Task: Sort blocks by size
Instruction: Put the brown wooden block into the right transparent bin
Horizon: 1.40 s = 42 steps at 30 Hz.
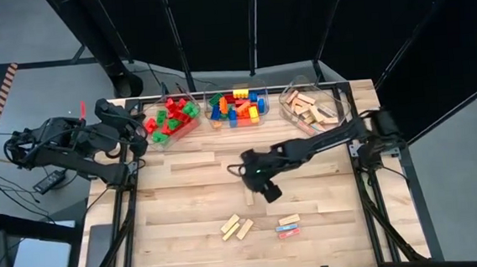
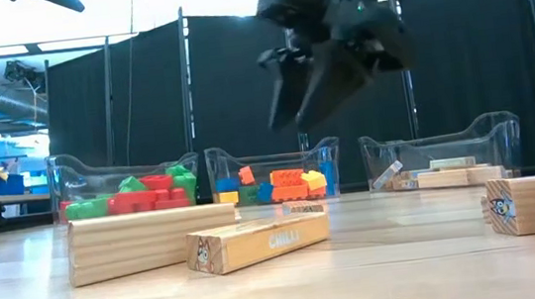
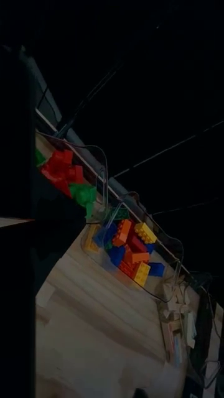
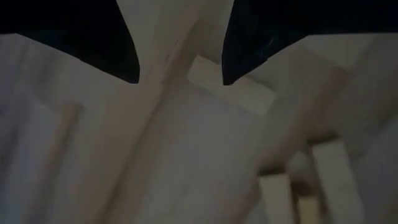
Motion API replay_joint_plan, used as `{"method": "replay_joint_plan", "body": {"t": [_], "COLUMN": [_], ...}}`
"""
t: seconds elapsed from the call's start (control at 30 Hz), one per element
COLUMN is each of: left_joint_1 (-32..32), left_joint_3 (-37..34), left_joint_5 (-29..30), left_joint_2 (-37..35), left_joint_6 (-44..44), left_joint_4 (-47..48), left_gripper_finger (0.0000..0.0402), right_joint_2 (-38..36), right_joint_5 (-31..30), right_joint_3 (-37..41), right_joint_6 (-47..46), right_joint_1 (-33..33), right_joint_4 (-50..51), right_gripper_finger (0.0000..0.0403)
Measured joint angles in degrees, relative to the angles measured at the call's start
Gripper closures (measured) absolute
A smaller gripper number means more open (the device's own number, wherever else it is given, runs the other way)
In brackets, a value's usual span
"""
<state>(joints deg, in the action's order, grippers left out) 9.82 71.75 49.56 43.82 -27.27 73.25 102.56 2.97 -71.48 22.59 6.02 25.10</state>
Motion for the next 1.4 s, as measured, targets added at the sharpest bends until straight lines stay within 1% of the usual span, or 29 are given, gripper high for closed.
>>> {"method": "replay_joint_plan", "body": {"t": [0.1,0.23,0.37,0.43,0.47,0.6,0.7,0.87,0.97,1.07,1.27,1.4], "left_joint_1": [-0.01,-0.02,-0.02,-0.02,0.00,0.00,-0.02,-0.02,-0.01,-0.01,0.00,-0.01], "left_joint_3": [0.01,0.00,0.00,0.00,0.00,0.00,0.00,0.00,0.00,0.00,0.00,0.01], "left_joint_5": [-0.02,-0.16,-0.22,-0.60,-1.09,-2.85,-3.26,-3.28,-3.28,-3.30,-3.30,-3.30], "left_joint_2": [0.01,0.00,0.00,0.02,0.00,0.01,0.02,0.02,0.01,0.00,0.00,0.01], "left_joint_6": [-0.02,-0.03,-0.24,-0.41,-0.42,-0.49,-0.53,-0.57,-0.57,-0.57,-0.72,-1.49], "left_joint_4": [0.00,0.01,0.00,0.00,0.01,0.00,-0.04,-0.07,-0.07,-0.07,-0.08,-0.07], "left_gripper_finger": [0.0397,0.0397,0.0397,0.0397,0.0397,0.0397,0.0397,0.0397,0.0397,0.0397,0.0397,0.0397], "right_joint_2": [3.92,8.54,12.08,13.25,13.77,14.66,14.17,13.99,14.35,14.45,14.47,14.47], "right_joint_5": [1.43,1.59,1.57,1.09,-0.20,-10.20,-11.70,-8.19,-4.45,-2.24,-1.06,2.63], "right_joint_3": [-3.87,-7.99,-9.01,-9.01,-9.01,-9.01,-9.03,-9.03,-9.05,-9.05,-9.05,-9.05], "right_joint_6": [7.95,17.88,29.96,33.52,34.16,34.21,34.60,36.58,38.65,39.89,43.06,44.89], "right_joint_1": [0.02,0.21,1.26,1.96,2.42,4.24,4.57,4.50,4.52,4.61,4.60,4.35], "right_joint_4": [2.98,8.10,11.63,11.28,10.53,7.59,7.30,7.70,7.58,7.50,6.26,5.90], "right_gripper_finger": [0.0164,0.0163,0.0167,0.0169,0.0171,0.0179,0.0185,0.0194,0.0197,0.0198,0.0199,0.0204]}}
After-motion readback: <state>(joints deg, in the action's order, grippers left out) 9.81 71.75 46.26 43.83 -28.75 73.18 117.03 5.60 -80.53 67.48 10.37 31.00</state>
